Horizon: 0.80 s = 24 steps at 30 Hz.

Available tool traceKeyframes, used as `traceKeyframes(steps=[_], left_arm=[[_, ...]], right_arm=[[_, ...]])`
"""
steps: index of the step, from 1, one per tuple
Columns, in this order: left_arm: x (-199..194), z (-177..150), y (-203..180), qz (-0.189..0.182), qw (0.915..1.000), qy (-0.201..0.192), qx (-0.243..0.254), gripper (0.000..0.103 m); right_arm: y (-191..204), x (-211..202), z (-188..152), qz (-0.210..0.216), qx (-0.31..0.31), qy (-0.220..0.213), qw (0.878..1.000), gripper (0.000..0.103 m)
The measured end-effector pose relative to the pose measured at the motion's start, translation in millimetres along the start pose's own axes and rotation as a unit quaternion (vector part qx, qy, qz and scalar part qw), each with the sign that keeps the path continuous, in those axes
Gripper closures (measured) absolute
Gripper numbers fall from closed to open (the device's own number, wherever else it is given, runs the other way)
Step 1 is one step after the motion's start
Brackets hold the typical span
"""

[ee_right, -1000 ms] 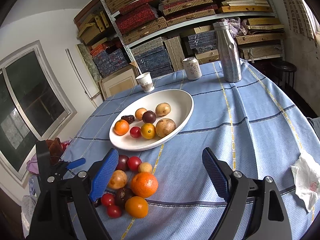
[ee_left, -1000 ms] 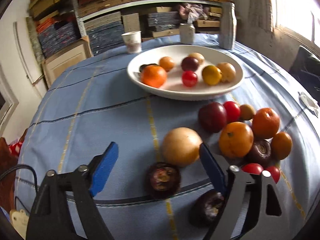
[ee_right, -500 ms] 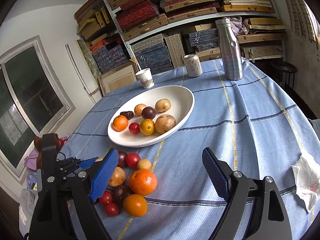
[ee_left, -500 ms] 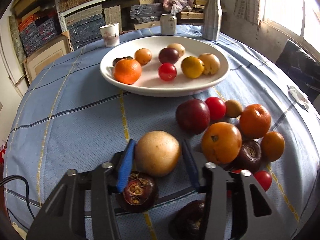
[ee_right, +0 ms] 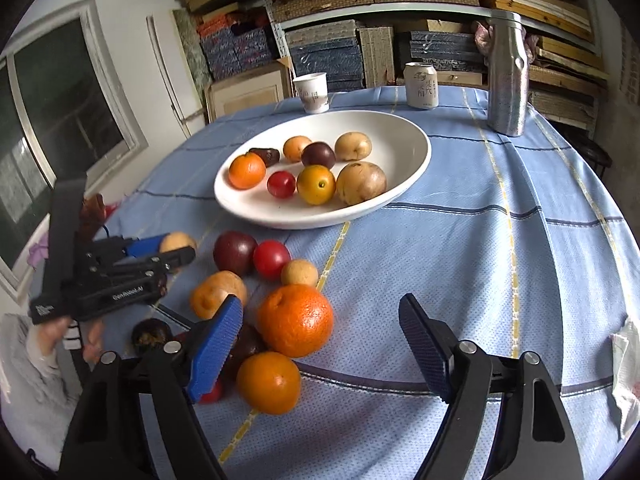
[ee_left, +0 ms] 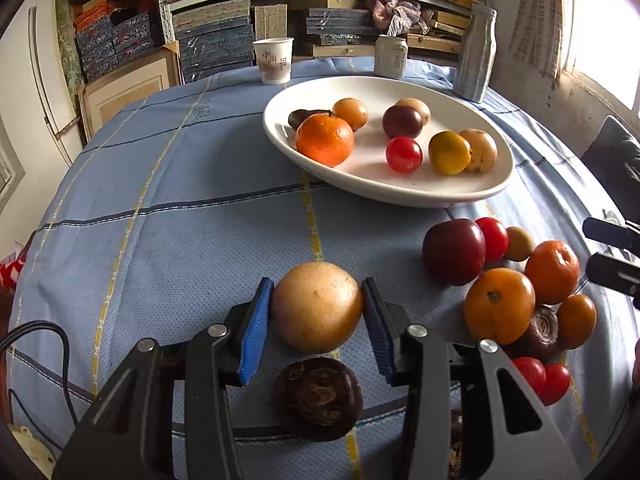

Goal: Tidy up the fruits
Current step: 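Grasp a brown pear with the left tool while the right tool grasps a tangerine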

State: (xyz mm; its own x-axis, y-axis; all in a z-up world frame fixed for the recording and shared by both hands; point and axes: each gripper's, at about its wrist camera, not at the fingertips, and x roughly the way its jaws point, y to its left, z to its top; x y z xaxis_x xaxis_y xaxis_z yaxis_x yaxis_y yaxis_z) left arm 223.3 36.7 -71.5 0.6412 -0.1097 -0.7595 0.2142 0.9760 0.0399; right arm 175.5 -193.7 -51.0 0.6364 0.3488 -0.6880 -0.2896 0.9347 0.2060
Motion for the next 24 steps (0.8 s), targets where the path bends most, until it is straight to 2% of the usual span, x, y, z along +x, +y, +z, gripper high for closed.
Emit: traceKeyframes(steps=[5, 11, 13, 19, 24], left_arm=[[0.4, 0.0, -1.2, 0.002, 1.0000, 0.000, 0.001, 0.059], [-0.4, -1.1, -2.7, 0.004, 1.0000, 0.000, 0.003, 0.059], [-0.3, -1.3, -2.5, 0.004, 1.0000, 0.000, 0.004, 0.059], [-0.2, -1.5, -1.8, -0.001, 1.0000, -0.002, -0.002, 0.059], [-9.8, -1.2, -2.6, -0.007, 0.9997, -0.022, -0.004, 0.059]], right_arm=[[11.5, 14.4, -2.6, -0.018, -0.030, 0.021, 0.999, 0.037], [15.2, 25.4, -2.4, -0.005, -0.028, 0.043, 0.999, 0.048], [15.6, 30.5, -3.6, 0.007, -0.022, 0.054, 0.998, 0.055], [12.7, 29.4, -4.0, 0.018, -0.010, 0.051, 0.999, 0.056], [2.4, 12.9, 0.8, 0.017, 0.007, 0.014, 1.000, 0.056]])
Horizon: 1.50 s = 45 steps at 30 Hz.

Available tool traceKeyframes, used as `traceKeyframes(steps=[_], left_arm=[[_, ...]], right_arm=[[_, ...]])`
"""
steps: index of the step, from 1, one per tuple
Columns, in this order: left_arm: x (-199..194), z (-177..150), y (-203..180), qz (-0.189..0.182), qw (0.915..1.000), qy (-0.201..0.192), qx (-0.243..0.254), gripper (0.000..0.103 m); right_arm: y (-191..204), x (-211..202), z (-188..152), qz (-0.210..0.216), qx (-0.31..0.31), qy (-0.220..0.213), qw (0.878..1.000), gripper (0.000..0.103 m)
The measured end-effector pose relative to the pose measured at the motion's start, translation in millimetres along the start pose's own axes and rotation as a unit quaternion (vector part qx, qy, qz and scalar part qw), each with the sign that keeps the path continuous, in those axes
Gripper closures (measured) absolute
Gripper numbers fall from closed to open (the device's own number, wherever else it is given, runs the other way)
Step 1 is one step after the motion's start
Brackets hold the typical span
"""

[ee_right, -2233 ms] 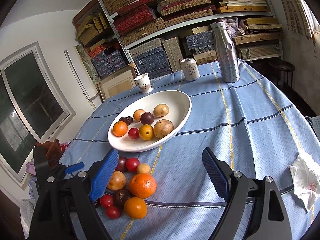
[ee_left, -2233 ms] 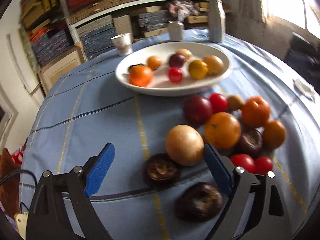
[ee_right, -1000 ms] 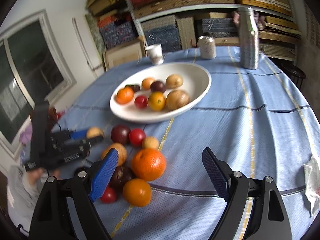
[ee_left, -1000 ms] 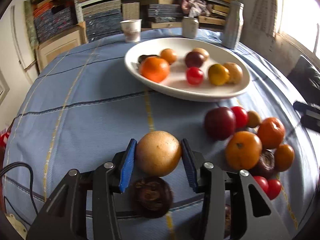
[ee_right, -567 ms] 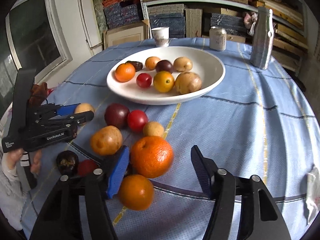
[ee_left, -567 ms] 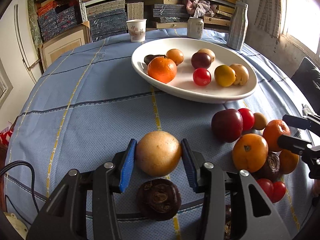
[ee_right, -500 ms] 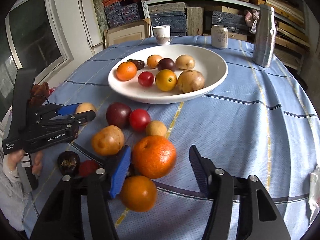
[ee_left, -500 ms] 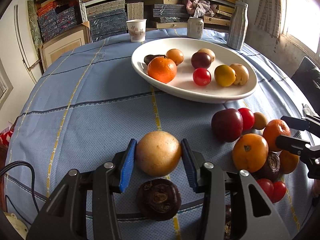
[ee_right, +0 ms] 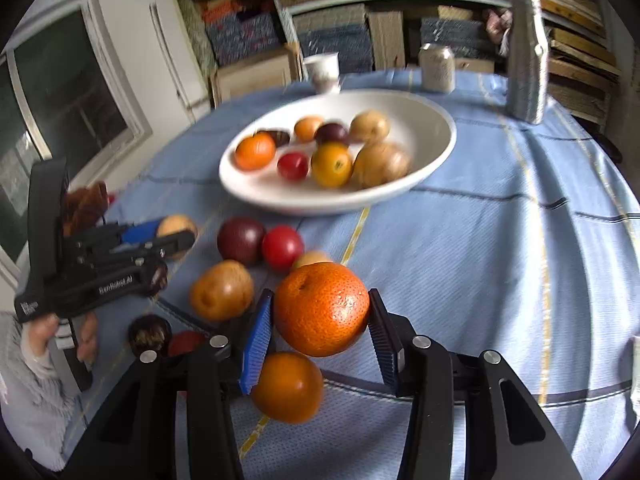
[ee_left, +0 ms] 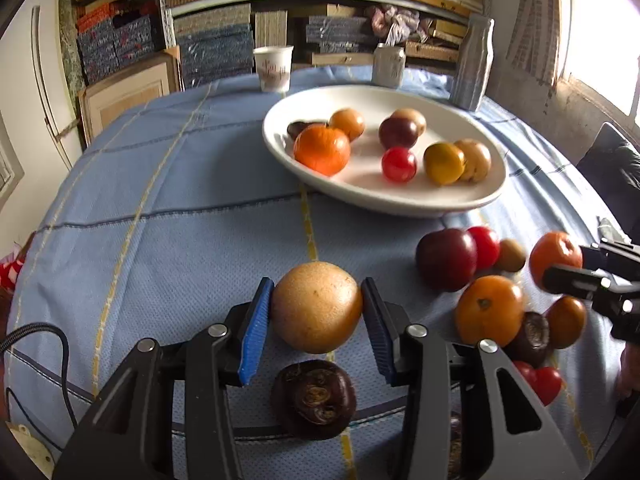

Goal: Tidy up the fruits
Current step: 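Grasp a brown pear with the left tool while the right tool grasps a tangerine, then place the pear on the plate with the left tool while the right tool places the tangerine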

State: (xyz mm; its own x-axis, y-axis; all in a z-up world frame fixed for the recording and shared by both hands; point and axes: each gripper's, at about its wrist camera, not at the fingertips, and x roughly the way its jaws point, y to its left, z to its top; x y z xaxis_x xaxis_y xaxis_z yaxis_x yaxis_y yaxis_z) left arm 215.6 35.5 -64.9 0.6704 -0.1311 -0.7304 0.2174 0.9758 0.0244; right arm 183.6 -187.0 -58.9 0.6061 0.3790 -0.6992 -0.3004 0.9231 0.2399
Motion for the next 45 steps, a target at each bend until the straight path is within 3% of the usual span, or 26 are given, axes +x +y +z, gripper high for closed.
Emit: traceKeyframes(steps=[7, 13, 16, 22, 27, 32, 40, 42, 45], left_arm=[[-31.4, 34.2, -9.3, -0.003, 0.9993, -0.037, 0.008, 0.059], [-39.2, 103.4, -16.3, -0.003, 0.9978, -0.065, 0.012, 0.059], [-26.8, 127.9, -17.3, -0.016, 0.9974, -0.070, 0.002, 0.059], [33.0, 163.5, -6.0, -0.026, 0.9981, -0.046, -0.031, 0.059], [81.7, 175.0, 1.9, -0.023, 0.9989, -0.020, -0.035, 0.059], [118.1, 180.0, 12.7, -0.033, 0.9982, -0.004, -0.049, 0.059], [141.8, 177.2, 16.1, -0.036, 0.9983, 0.011, -0.043, 0.059], [141.8, 176.7, 19.5, -0.036, 0.9979, 0.012, -0.053, 0.059], [133.0, 177.9, 23.3, -0.036, 0.9974, 0.000, -0.062, 0.057]], right_arm=[[-30.2, -37.1, 21.8, 0.001, 0.060, -0.062, 0.996, 0.056], [-31.3, -78.8, 88.7, -0.025, 0.038, -0.109, 0.993, 0.056], [-28.2, -75.9, 116.8, -0.030, 0.030, -0.119, 0.992, 0.056], [-30.4, -16.7, 151.4, -0.011, 0.039, -0.089, 0.995, 0.056], [-39.8, 44.6, 155.3, -0.019, 0.038, -0.042, 0.998, 0.056], [-55.2, 78.1, 152.4, -0.027, 0.051, -0.015, 0.998, 0.056], [-62.6, 98.5, 152.9, -0.024, 0.055, 0.007, 0.998, 0.054], [-64.1, 96.8, 152.8, -0.016, 0.061, 0.003, 0.998, 0.045], [-59.5, 82.1, 157.3, -0.015, 0.053, -0.017, 0.998, 0.043]])
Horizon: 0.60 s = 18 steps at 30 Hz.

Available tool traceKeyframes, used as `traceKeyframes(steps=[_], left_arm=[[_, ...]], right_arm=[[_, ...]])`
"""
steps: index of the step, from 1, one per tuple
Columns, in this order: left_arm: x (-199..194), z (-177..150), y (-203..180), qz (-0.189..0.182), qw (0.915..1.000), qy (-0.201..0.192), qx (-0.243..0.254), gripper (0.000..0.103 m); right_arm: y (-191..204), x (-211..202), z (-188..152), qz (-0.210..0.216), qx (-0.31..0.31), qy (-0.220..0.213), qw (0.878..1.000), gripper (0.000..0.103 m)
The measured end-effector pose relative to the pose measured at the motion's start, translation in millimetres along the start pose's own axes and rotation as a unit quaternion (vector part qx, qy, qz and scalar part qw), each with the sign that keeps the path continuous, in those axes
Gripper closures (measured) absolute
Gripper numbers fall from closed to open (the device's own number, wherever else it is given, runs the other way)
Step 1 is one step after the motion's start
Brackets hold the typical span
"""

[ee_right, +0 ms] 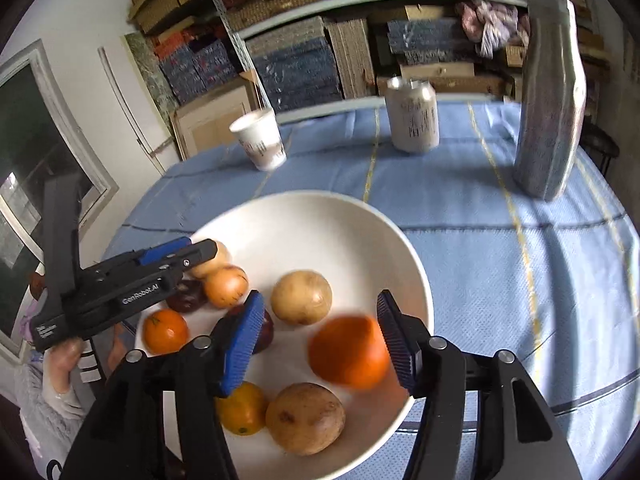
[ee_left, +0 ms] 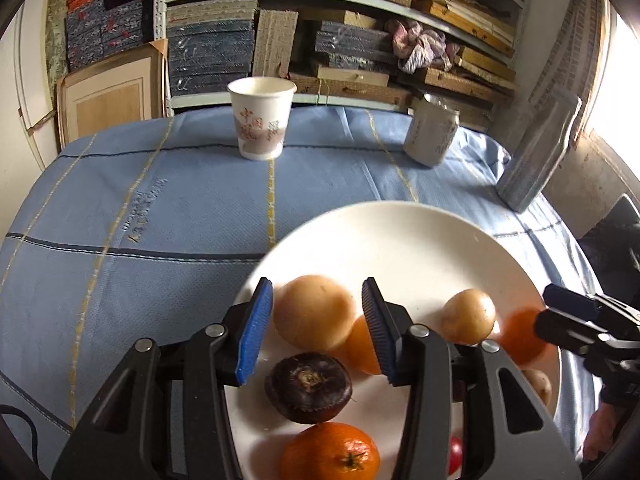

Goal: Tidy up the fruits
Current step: 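Place the pear on the plate with the left tool while the right tool places the tangerine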

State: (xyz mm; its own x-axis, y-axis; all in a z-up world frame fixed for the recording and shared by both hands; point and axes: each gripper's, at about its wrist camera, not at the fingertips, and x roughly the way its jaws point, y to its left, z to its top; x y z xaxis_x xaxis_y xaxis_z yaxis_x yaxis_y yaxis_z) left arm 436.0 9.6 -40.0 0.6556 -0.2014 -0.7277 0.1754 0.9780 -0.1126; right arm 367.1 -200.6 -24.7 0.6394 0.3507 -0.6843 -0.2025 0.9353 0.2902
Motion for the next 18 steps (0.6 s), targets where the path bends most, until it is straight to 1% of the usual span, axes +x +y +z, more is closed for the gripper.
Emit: traceKeyframes(steps=[1, 4, 6, 7, 8, 9, 10, 12, 15, 18], left_arm=[[-3.5, 1.1, 0.4, -0.002, 1.0000, -0.004, -0.001, 0.056], [-14.8, 2.8, -0.1, -0.001, 0.9998, -0.019, -0.002, 0.045], [-25.2, 4.4, -2.7, -0.003, 0.9996, -0.029, 0.002, 0.044], [-30.6, 5.0, -4.2, -0.005, 0.9994, -0.035, 0.003, 0.044], [-34.5, 5.5, -5.0, -0.005, 0.9993, -0.038, 0.004, 0.040], [-41.6, 6.2, -7.2, -0.003, 0.9989, -0.045, 0.006, 0.037], [-46.7, 6.3, -9.3, -0.001, 0.9986, -0.052, 0.009, 0.033], [-56.5, 5.7, -13.5, 0.005, 0.9980, -0.061, 0.018, 0.032], [-71.1, 2.1, -17.7, 0.003, 0.9975, -0.066, 0.025, 0.032], [-93.7, -11.3, -20.4, 0.006, 0.9968, -0.074, 0.028, 0.030]], right_arm=[[2.3, -6.2, 1.6, 0.001, -0.004, -0.008, 1.000, 0.043], [8.9, -26.5, 6.6, 0.007, -0.013, -0.036, 0.999, 0.043], [12.4, -38.8, 9.7, 0.010, -0.017, -0.051, 0.999, 0.043], [13.8, -43.9, 11.1, 0.012, -0.019, -0.058, 0.998, 0.039], [16.5, -50.1, 11.9, 0.015, -0.023, -0.065, 0.997, 0.036], [19.1, -56.3, 12.4, 0.016, -0.025, -0.074, 0.997, 0.033], [20.8, -58.8, 12.8, 0.017, -0.027, -0.078, 0.996, 0.033], [26.5, -65.7, 12.4, 0.025, -0.034, -0.082, 0.996, 0.033], [35.2, -75.6, 9.7, 0.031, -0.042, -0.085, 0.995, 0.033], [45.1, -92.3, 4.3, 0.035, -0.052, -0.091, 0.994, 0.033]])
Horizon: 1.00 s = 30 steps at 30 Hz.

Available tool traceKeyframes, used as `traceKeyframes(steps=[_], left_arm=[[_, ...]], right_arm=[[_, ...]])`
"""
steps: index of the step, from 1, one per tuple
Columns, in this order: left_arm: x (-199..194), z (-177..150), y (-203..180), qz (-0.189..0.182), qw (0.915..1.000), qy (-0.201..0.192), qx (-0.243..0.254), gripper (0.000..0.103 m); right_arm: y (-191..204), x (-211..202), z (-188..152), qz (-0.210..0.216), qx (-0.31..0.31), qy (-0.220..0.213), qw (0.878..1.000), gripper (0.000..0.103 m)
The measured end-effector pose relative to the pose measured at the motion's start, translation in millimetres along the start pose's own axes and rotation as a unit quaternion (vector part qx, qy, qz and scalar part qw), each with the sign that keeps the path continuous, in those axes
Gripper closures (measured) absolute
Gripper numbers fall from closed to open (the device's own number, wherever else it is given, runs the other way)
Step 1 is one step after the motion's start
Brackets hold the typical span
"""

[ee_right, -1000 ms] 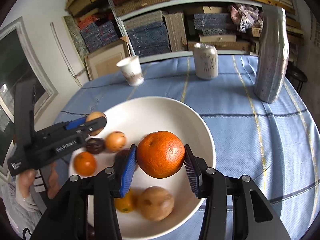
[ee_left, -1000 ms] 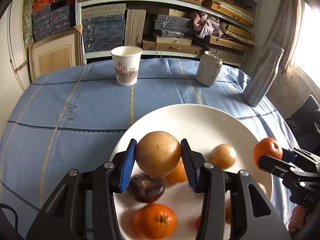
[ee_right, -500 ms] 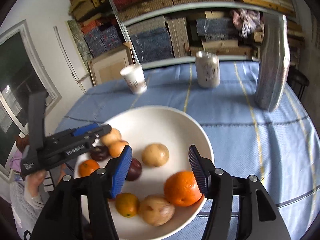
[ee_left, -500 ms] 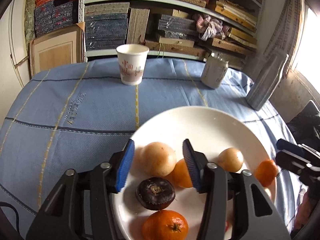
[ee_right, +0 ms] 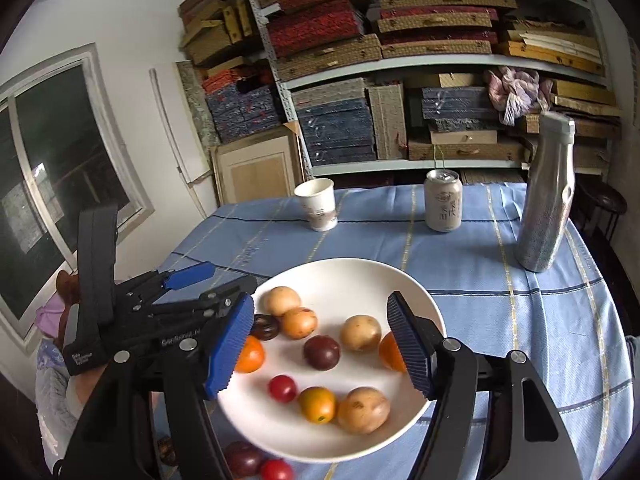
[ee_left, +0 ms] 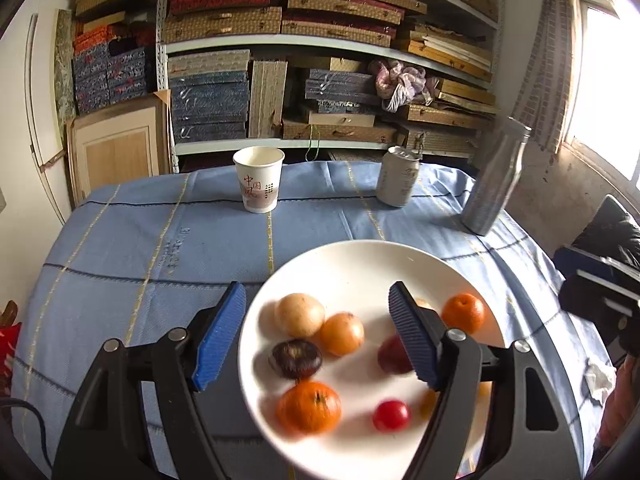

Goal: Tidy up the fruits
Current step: 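Place the pear on the plate with the left tool while the right tool places the tangerine, then grasp a dark mangosteen with the left tool while the right tool grasps an orange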

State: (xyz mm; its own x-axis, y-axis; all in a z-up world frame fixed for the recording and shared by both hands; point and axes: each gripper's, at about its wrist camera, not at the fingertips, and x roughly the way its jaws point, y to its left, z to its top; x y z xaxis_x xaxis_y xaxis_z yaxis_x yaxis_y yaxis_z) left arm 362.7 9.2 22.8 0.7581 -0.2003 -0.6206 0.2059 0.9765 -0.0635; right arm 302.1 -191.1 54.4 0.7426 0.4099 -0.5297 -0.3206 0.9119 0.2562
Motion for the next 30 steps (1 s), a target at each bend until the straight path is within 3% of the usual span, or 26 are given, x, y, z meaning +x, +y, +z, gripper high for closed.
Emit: traceKeyframes(steps=[8, 15, 18, 21, 25, 30], left_arm=[[-58.2, -42.0, -2.2, 0.020, 0.9997, 0.009, 0.006, 0.029], [-100.6, -123.7, 22.9, 0.045, 0.9984, 0.030, -0.018, 0.028], [-120.5, -156.2, 29.0, 0.059, 0.9979, 0.022, -0.017, 0.028], [-123.4, -174.3, 30.1, 0.051, 0.9982, 0.028, -0.014, 0.028], [-108.5, -186.2, 12.9, 0.058, 0.9963, 0.057, 0.026, 0.028], [-99.8, -187.3, 4.1, 0.059, 0.9946, 0.072, 0.046, 0.028]], right_arm=[[24.8, -53.0, -40.3, 0.005, -0.017, -0.013, 1.000, 0.029], [5.4, -65.8, -98.3, -0.004, 0.015, 0.010, 1.000, 0.028], [-6.2, -69.5, -112.7, -0.010, 0.037, 0.017, 0.999, 0.028], [-16.5, -72.6, -120.4, -0.021, 0.055, 0.016, 0.998, 0.027], [-23.1, -74.6, -121.3, -0.028, 0.063, 0.010, 0.998, 0.027], [-24.5, -74.6, -121.7, -0.025, 0.059, 0.012, 0.998, 0.027]])
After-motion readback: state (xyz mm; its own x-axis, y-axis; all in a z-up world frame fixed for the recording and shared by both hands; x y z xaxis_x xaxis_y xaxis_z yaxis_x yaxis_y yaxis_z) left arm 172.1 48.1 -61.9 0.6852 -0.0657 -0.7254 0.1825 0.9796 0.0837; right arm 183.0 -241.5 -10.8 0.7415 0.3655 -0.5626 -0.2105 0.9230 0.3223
